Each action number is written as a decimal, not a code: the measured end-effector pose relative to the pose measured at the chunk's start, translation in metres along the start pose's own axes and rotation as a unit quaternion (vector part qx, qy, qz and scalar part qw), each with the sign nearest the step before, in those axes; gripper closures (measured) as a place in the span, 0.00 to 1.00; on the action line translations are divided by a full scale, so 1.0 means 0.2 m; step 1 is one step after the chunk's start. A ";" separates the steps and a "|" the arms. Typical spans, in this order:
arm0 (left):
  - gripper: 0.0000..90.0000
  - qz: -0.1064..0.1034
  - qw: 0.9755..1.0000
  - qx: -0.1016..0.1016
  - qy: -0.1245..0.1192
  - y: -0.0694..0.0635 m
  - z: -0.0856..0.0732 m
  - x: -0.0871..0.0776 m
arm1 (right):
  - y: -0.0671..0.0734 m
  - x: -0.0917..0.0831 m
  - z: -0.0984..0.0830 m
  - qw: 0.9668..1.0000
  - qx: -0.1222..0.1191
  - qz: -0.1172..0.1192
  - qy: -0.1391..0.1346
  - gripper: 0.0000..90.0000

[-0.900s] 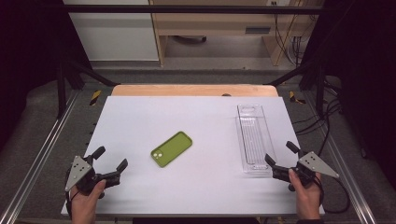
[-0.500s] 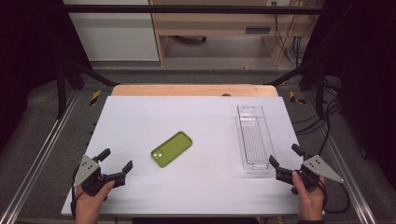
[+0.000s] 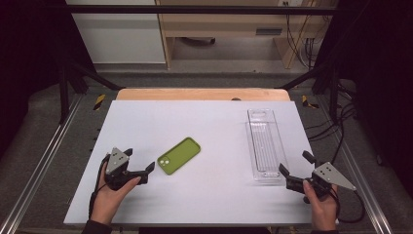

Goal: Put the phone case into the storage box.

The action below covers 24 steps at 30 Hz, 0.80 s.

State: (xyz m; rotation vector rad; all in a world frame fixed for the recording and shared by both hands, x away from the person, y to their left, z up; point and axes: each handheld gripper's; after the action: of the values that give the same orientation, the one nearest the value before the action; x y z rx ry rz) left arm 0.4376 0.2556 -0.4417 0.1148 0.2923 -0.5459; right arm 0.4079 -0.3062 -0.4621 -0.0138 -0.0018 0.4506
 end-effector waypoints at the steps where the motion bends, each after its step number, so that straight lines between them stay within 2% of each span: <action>1: 0.05 -0.003 1.000 0.003 0.008 0.00 0.01 0.01 | 0.00 0.00 0.00 1.000 0.000 0.000 0.000 0.03; 6: 0.06 -0.013 0.999 0.020 0.039 -0.02 0.08 0.09 | 0.00 0.00 0.00 1.000 -0.003 -0.002 0.002 0.03; 11: 0.06 -0.018 0.997 0.033 0.066 -0.03 0.10 0.16 | -0.01 -0.01 0.00 1.000 -0.002 -0.008 -0.001 0.03; 17: 0.11 -0.024 0.996 0.036 0.080 -0.05 0.11 0.22 | -0.01 -0.01 0.00 1.000 -0.001 -0.010 0.001 0.03; 22: 0.20 -0.036 0.994 0.043 0.094 -0.08 0.12 0.26 | -0.01 -0.01 0.00 1.000 -0.002 -0.012 0.002 0.03; 23: 0.26 -0.043 0.993 0.043 0.100 -0.09 0.12 0.28 | -0.01 -0.01 0.00 1.000 -0.001 -0.011 0.003 0.03; 24: 0.29 -0.043 0.993 0.043 0.100 -0.09 0.12 0.28 | -0.02 -0.01 0.00 1.000 -0.001 -0.012 0.003 0.03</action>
State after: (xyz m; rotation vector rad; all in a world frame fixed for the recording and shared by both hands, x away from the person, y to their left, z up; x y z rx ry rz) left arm 0.4792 0.2092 -0.4361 0.2430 0.4713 -0.6333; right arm 0.4071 -0.3101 -0.4624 -0.0167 0.0039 0.4272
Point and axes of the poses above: each handheld gripper's, and its own axes: x roughly forward along the jaws, z roughly out of its top, y roughly to its left, and after that the axes turned 7 degrees about -y, right-handed
